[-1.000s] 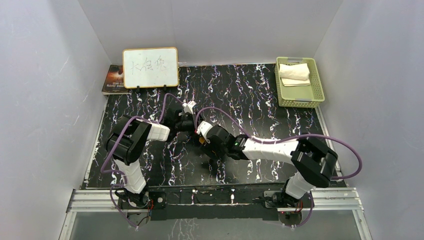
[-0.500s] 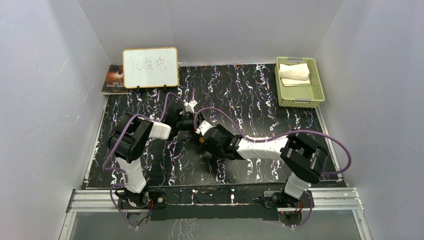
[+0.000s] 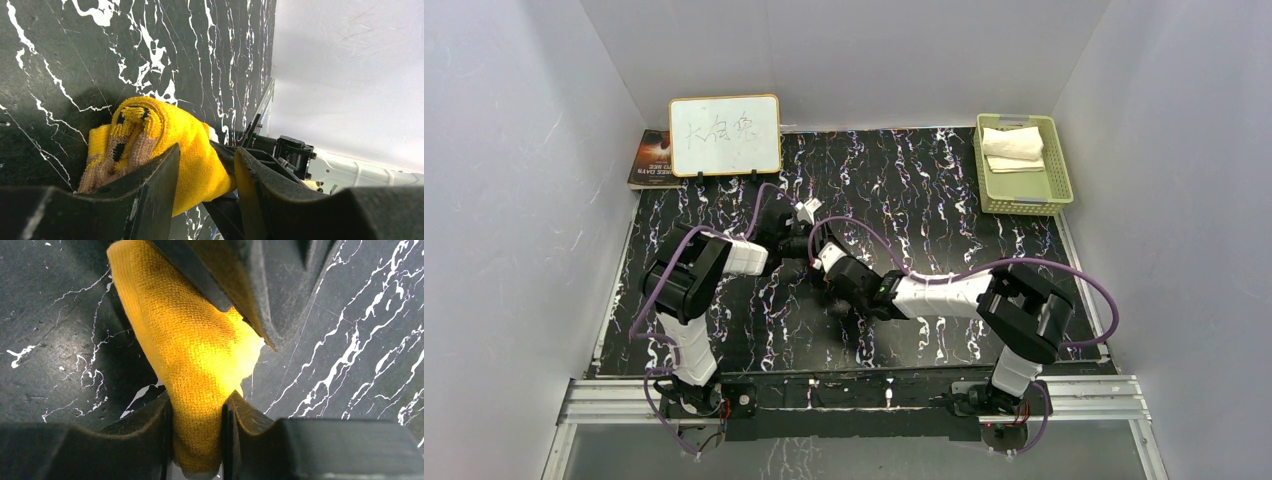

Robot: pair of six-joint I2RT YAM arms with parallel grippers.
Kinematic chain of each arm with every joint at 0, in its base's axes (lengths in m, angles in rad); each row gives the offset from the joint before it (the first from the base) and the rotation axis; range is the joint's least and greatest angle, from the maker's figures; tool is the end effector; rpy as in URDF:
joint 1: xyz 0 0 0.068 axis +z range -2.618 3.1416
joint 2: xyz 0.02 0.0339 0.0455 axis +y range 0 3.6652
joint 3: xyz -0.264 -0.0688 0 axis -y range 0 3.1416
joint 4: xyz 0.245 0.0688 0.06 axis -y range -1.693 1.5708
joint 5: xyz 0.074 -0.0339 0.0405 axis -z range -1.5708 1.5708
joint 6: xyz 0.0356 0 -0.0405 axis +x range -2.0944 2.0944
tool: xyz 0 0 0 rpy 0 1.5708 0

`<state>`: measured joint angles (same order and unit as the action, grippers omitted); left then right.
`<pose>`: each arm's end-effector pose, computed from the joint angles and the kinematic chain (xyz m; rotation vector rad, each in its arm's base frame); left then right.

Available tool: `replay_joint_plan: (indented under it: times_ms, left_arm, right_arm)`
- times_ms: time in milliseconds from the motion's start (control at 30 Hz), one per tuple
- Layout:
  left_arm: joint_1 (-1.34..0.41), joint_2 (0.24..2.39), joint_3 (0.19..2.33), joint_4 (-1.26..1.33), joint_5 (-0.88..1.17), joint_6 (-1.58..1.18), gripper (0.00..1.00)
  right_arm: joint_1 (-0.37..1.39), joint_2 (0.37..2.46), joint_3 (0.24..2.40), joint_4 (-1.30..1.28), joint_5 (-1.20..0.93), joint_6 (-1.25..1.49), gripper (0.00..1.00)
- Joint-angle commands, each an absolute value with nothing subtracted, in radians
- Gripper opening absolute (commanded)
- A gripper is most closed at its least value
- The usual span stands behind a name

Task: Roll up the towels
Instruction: Pick up the towel at the center of the board.

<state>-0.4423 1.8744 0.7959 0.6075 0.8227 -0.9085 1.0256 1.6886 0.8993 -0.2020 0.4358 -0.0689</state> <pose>0.3098 -0.1756 0.1333 0.0651 2.3093 -1.6151 0.1811 0.2696 0.1551 -1.1283 2.1602 -0.1443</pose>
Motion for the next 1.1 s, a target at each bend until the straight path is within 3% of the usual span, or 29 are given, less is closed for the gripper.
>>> replay_joint_plan:
  times_ms: [0,300,433,600,733,1067]
  left_arm:
    - [-0.432,1.856,0.839,0.512,0.821,-0.871,0.44]
    - [-0.214,1.536,0.951,0.249,0.681,-0.852,0.5]
    - [-0.148,1.437,0.961,0.169,0.671,-0.829,0.51]
    - [-0.137,1.379,0.883,0.191,0.704,-0.849,0.51]
    - [-0.137,1.331,0.808,0.238,0.727,-0.899,0.51]
    - [-0.136,1.261,0.771,0.162,0.779,-0.866,0.52]
  right_arm:
    - [0.988,1.667,0.924,-0.208,0.308,0.019,0.23]
    - [0.695,1.408,0.873,-0.072,-0.009,0.344,0.2]
    - [0.555,1.322,0.928,-0.053,0.056,0.548,0.15]
    - [0.296,1.279,0.963,-0.021,0.144,0.994,0.19]
    - [0.153,1.348,1.017,0.012,0.183,1.252,0.19]
    - [0.018,1.626,1.387,-0.269,0.476,1.644,0.15]
